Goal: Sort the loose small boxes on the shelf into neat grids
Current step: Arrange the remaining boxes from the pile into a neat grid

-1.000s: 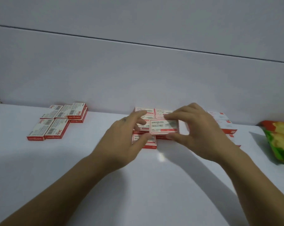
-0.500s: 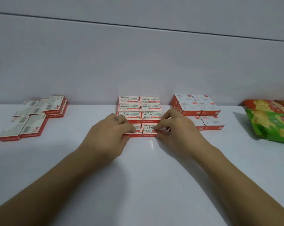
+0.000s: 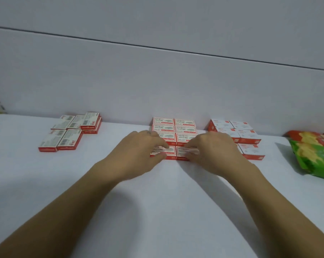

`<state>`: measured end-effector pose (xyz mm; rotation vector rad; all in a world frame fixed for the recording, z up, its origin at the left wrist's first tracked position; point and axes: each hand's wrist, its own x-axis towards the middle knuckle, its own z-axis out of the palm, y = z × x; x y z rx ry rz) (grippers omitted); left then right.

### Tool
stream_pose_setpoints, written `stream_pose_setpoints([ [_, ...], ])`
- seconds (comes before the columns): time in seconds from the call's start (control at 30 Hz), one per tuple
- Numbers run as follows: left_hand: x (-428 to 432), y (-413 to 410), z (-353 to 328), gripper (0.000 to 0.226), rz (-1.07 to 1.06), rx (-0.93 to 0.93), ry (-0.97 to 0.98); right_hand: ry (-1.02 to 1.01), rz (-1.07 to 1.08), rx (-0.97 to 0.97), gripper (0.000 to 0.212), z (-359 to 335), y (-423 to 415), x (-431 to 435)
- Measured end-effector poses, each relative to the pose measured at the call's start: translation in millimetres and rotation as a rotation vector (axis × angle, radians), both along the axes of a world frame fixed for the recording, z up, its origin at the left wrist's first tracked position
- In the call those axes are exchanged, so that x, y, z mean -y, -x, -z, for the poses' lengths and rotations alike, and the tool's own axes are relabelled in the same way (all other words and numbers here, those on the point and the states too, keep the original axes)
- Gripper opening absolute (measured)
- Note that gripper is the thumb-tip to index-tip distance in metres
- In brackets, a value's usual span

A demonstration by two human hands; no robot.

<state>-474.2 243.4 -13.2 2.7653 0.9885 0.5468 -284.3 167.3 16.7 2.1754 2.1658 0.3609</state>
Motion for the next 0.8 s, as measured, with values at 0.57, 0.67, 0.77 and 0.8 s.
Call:
stream_pose_setpoints([
  [0.57,-42,162,-21,0.060,-0.490,-0.095,-0.084,0.039,-0.256,-0.248,0.062,-16,141,-103],
  [0.67,-47,183,-18,0.060,-0.519,-0.100,-0.059,0.104,-0.257,-0.265,0.061,-7,168,-125],
  [0.77,-51,195,-17,0.060,-0.527,-0.093,-0.041,0.103,-0.178,-0.303,0.057,4,191,-146],
  [0.8,-53,198,-17,0.060,-0.527,-0.092,-0.041,0.091,-0.133,-0.322,0.055,7,197,-153],
])
